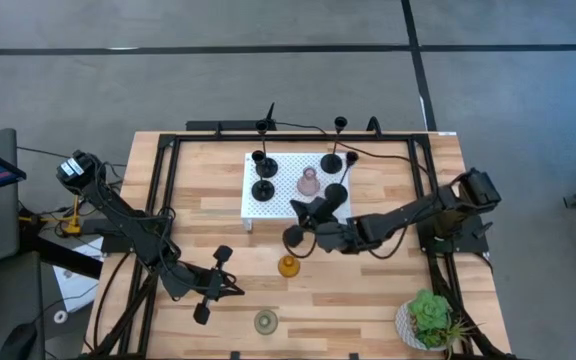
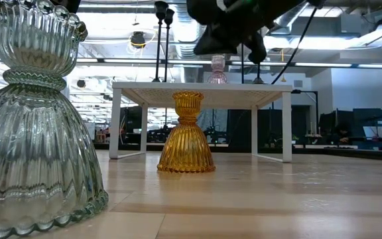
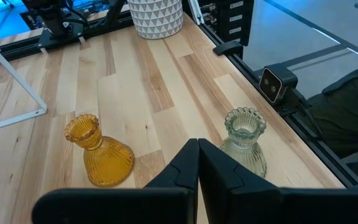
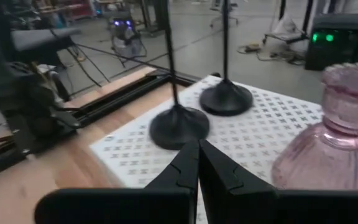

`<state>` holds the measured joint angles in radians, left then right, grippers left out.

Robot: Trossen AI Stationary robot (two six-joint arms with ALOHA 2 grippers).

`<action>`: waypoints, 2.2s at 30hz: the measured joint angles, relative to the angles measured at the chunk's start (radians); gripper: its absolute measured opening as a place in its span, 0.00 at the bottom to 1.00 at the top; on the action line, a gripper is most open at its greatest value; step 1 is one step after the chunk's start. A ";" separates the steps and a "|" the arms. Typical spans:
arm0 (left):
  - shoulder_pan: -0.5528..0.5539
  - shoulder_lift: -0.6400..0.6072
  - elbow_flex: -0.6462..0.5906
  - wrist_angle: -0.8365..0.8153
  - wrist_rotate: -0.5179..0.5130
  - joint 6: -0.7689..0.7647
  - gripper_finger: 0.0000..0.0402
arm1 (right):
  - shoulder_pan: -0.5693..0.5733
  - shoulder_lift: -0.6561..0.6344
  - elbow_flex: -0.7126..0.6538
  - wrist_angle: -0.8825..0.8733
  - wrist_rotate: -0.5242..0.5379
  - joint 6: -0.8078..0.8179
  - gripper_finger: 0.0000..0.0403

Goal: Pick & Place candle stick holders
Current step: Put the purple candle holder on the shelf

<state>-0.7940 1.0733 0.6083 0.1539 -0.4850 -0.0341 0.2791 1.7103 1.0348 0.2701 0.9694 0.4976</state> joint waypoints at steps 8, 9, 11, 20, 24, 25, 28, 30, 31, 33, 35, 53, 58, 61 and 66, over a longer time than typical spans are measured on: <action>0.000 0.000 0.000 0.000 0.000 0.000 0.02 | 0.097 0.000 0.000 0.001 0.000 -0.003 0.00; 0.000 0.000 0.000 0.000 0.000 0.000 0.02 | 0.112 0.000 0.000 -0.001 0.000 -0.003 0.00; 0.000 0.000 0.000 0.000 0.000 0.000 0.02 | 0.141 -0.001 0.000 -0.005 0.001 -0.007 0.00; 0.000 0.000 0.000 0.000 0.000 0.000 0.02 | 0.272 -0.075 0.000 -0.338 0.162 0.141 0.00; 0.000 0.000 0.000 0.000 0.000 0.000 0.02 | 0.310 -0.134 0.000 -0.586 0.218 0.315 0.00; 0.000 0.000 0.000 0.000 0.000 0.000 0.02 | 0.316 -0.147 0.000 -0.642 0.218 0.348 0.00; 0.000 0.000 0.000 0.000 0.000 0.000 0.02 | 0.328 -0.179 0.000 -0.792 0.217 0.415 0.00; 0.000 0.000 0.000 0.000 0.000 0.000 0.02 | 0.332 -0.200 0.000 -0.890 0.211 0.459 0.00; 0.000 0.000 0.000 0.000 0.000 0.000 0.02 | 0.331 -0.208 0.000 -0.940 0.208 0.488 0.00; 0.000 0.000 0.000 0.000 0.000 0.000 0.02 | 0.331 -0.221 0.000 -1.037 0.203 0.553 0.00; 0.000 0.000 0.000 0.000 0.000 0.000 0.02 | 0.332 -0.236 -0.014 -1.089 0.203 0.606 0.00; 0.005 0.001 -0.072 0.064 -0.260 0.065 0.02 | 0.328 -0.529 -0.384 -0.695 0.090 0.316 0.00; 0.053 0.001 -0.077 0.128 -0.299 0.155 0.02 | 0.279 -0.631 -0.501 -0.472 -0.064 0.102 0.00; 0.111 0.001 -0.077 0.194 -0.270 0.197 0.02 | 0.239 -0.680 -0.567 -0.322 -0.182 -0.027 0.00; 0.233 0.001 -0.077 0.214 -0.129 0.206 0.02 | 0.173 -0.724 -0.627 -0.170 -0.300 -0.184 0.00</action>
<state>-0.5611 1.0744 0.5308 0.3681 -0.6143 0.1720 0.4524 0.9861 0.4075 0.0998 0.6696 0.3135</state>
